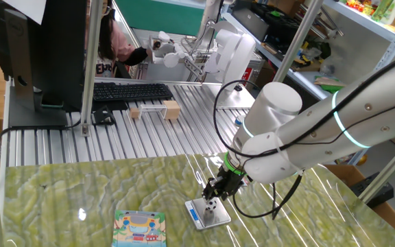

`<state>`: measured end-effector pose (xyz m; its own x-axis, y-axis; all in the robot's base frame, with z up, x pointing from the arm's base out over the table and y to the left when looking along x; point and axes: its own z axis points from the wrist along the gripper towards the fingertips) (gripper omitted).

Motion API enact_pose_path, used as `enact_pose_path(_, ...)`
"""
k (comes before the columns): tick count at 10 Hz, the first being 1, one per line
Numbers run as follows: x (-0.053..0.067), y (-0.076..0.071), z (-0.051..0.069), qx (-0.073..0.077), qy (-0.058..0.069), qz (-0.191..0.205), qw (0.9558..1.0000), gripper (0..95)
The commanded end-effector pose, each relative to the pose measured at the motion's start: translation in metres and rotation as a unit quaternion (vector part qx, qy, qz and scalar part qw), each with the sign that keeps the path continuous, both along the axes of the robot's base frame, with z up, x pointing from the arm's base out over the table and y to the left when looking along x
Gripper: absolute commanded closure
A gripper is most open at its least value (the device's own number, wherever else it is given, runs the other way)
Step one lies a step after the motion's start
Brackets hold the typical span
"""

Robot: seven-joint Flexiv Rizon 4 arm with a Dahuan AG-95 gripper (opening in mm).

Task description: Remove the object from the scale

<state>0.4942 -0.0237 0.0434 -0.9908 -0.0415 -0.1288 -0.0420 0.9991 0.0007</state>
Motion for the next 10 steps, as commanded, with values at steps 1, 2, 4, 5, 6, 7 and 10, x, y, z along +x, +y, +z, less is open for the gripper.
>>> enact_pose_path(1,0.0004,-0.0001,0.0003,0.0,-0.001,0.0,1.0,38.0)
enact_pose_path(2,0.0003,-0.0001,0.0003,0.0,-0.002,-0.001,1.0,38.0)
enact_pose_path(4,0.0001,-0.0003,-0.0011,0.0,-0.003,-0.001,1.0,57.0)
enact_pose_path(5,-0.0001,-0.0004,-0.0023,0.0,-0.005,-0.001,1.0,57.0)
enact_pose_path(6,-0.0004,-0.0006,-0.0036,0.0,-0.007,-0.002,1.0,57.0)
enact_pose_path(7,-0.0005,-0.0006,-0.004,0.0,-0.008,-0.002,1.0,57.0)
enact_pose_path(10,-0.0005,-0.0005,-0.0042,0.001,-0.011,-0.001,0.9999,76.0)
